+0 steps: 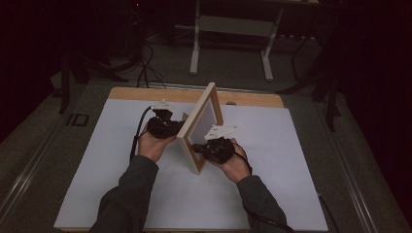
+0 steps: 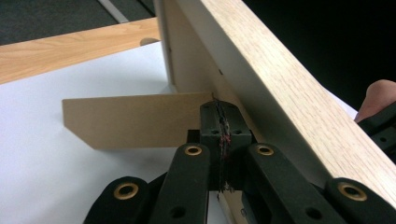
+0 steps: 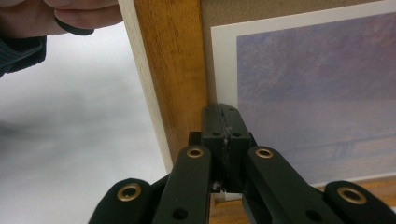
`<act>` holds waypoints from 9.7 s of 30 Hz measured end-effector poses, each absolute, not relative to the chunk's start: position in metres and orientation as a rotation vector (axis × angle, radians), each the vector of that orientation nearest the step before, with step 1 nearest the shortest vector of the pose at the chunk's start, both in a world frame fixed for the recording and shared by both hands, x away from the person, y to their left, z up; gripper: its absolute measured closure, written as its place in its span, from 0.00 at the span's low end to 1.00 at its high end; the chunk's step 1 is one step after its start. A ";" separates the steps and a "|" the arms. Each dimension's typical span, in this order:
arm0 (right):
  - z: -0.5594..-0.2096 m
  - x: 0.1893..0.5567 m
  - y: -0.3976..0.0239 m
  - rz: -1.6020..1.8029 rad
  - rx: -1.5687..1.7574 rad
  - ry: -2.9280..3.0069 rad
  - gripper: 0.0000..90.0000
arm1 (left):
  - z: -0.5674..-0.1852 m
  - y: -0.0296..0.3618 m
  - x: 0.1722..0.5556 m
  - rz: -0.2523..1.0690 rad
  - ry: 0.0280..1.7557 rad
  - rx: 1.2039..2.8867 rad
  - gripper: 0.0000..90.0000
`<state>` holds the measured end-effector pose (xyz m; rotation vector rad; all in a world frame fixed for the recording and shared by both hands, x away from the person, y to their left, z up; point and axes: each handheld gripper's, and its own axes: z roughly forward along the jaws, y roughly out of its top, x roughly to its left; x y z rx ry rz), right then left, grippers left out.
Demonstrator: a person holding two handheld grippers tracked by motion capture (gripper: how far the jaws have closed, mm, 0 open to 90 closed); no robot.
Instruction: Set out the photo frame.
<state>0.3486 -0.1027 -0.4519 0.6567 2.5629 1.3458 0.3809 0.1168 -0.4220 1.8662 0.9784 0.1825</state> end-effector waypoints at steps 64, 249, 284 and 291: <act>-0.455 0.365 -0.167 1.211 0.914 2.449 0.66 | -0.393 0.111 0.326 0.374 0.982 1.865 0.39; -0.422 0.390 -0.227 1.422 0.981 2.197 0.68 | -0.419 0.160 0.328 0.454 0.871 1.840 0.73; -0.422 0.394 -0.222 1.381 1.111 2.147 0.68 | -0.429 0.163 0.368 0.411 0.914 1.734 0.66; -0.421 0.391 -0.221 1.376 1.134 2.146 0.69 | -0.430 0.164 0.373 0.386 0.919 1.725 0.65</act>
